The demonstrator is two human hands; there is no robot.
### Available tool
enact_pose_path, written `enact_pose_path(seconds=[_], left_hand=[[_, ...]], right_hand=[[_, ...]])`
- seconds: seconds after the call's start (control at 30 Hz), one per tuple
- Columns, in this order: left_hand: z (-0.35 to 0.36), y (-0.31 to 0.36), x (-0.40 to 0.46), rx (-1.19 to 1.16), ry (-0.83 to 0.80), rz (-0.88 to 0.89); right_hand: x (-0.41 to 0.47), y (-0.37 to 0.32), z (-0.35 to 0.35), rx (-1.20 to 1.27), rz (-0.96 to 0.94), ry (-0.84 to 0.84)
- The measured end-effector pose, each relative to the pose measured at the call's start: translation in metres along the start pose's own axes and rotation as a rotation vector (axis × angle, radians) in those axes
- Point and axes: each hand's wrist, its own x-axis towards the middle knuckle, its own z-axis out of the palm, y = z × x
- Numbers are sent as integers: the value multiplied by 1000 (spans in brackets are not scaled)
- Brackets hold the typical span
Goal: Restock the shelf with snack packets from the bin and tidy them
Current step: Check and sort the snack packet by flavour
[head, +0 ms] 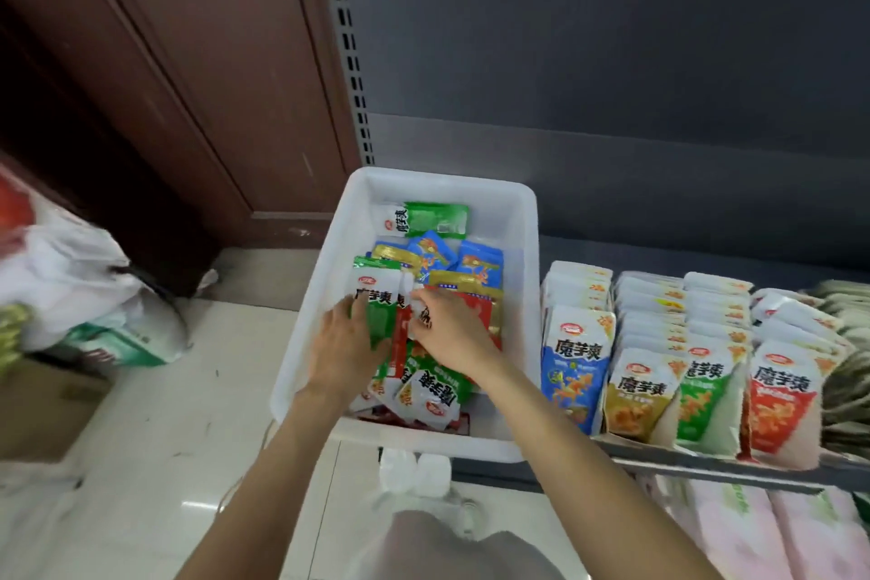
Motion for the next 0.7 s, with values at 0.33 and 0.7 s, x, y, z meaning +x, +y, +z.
enact_pose_path(seconds=[0.33, 0.7], left_hand=[[12, 6, 1, 276, -17, 59], [8, 8, 4, 230, 43, 54]], right_hand=[[27, 31, 8, -322, 12, -7], [70, 43, -25, -428, 68, 206]])
